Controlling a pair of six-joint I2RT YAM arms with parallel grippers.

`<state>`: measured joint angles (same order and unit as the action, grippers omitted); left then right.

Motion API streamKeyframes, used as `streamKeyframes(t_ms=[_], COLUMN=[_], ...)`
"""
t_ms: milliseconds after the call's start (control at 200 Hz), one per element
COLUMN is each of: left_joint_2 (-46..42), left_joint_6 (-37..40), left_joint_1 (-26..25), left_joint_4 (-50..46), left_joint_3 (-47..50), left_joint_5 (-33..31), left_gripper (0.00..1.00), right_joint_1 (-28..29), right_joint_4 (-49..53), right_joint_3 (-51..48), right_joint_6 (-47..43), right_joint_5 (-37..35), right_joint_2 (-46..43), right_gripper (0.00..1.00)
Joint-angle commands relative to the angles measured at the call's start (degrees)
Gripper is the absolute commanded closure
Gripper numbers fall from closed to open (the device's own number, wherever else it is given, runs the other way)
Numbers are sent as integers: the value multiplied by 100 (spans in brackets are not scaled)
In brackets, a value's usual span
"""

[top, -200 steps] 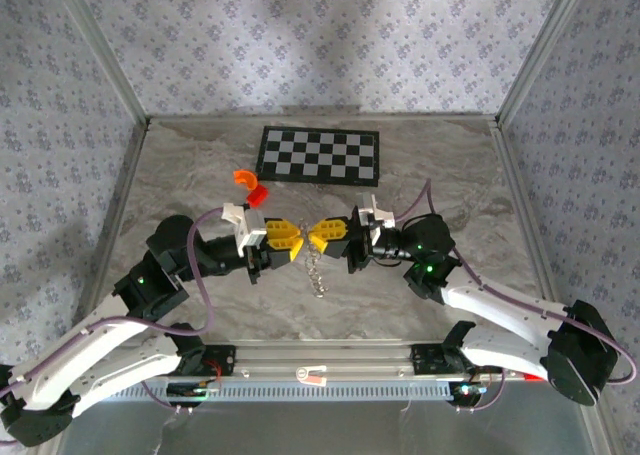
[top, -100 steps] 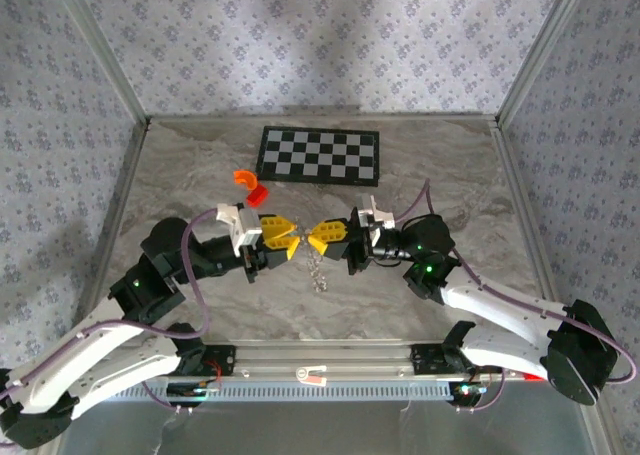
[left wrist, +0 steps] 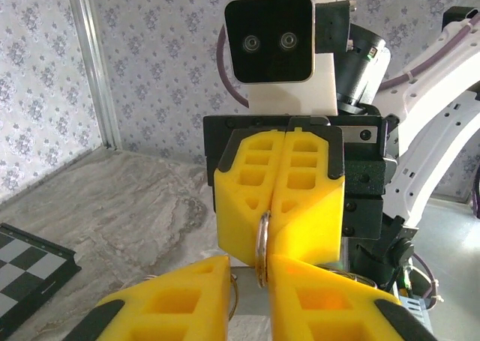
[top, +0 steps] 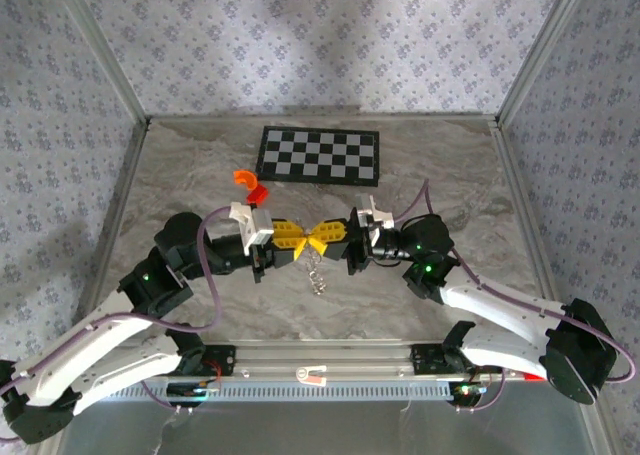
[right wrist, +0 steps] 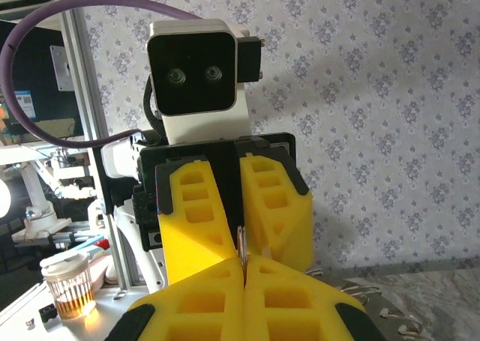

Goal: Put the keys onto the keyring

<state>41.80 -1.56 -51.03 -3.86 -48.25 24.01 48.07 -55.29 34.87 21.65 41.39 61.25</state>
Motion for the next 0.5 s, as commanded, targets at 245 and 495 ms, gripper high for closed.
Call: streamKeyframes(t_ms=[245, 495], left_joint_2=[56, 34], left_joint_6=[46, 187], left_joint_1=[-24, -22], left_joint_4=[96, -196], left_joint_3=[-331, -481], left_joint_5=[165, 170], left_gripper=[99, 100], right_joint_1=[11, -17], right_joint_4=[-266, 93], right_joint_3=[34, 46], right_joint_6=[14, -148], right_joint_5=[63, 37], right_joint_2=[-19, -141], right_gripper=[100, 100])
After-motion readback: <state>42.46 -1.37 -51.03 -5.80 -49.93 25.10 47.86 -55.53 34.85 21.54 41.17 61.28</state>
